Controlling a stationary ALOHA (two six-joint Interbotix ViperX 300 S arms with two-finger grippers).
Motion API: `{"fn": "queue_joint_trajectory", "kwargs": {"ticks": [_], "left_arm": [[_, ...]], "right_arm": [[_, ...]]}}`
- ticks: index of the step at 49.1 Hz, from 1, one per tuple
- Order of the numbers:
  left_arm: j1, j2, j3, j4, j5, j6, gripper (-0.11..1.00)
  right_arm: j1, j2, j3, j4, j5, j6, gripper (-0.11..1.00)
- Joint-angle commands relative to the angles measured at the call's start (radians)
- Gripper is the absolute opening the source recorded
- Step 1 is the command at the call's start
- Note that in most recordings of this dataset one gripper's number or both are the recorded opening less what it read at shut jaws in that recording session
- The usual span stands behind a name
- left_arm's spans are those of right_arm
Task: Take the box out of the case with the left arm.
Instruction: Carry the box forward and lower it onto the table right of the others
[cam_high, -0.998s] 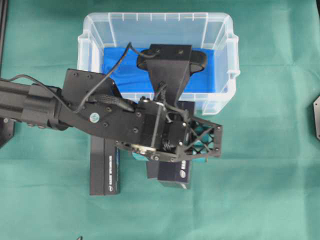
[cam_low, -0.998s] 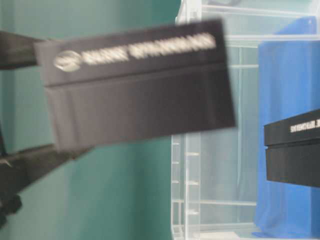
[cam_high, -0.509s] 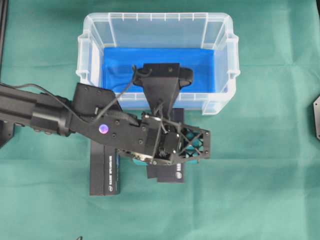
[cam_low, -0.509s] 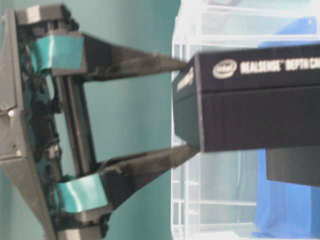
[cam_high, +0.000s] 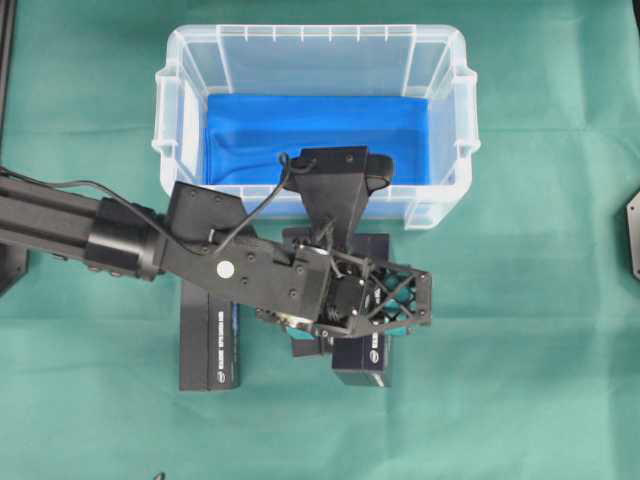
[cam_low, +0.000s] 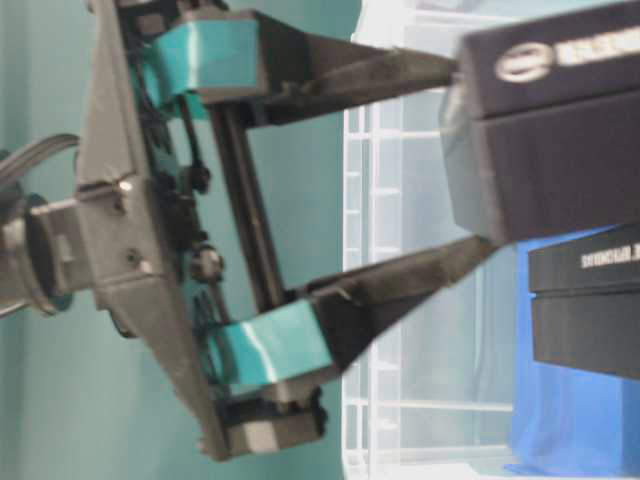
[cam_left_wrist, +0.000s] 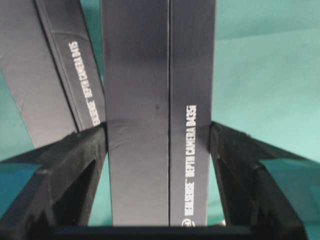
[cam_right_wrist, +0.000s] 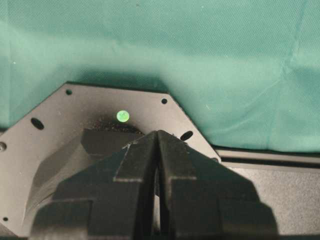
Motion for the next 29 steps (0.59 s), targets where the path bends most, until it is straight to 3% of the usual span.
{"fn": "queue_joint_trajectory", "kwargs": {"ticks": [1, 29], "left_arm": [[0.003, -0.023, -0.002, 0.005, -0.003, 0.000, 0.60], [0.014, -0.008, 0.020, 0.000, -0.037, 0.000, 0.60]], "right_arm": [[0.000, 0.005, -0.026, 0.000, 0.002, 0.002, -0.01], [0.000, 0.003, -0.026, 0.000, 0.002, 0.002, -0.01]]}}
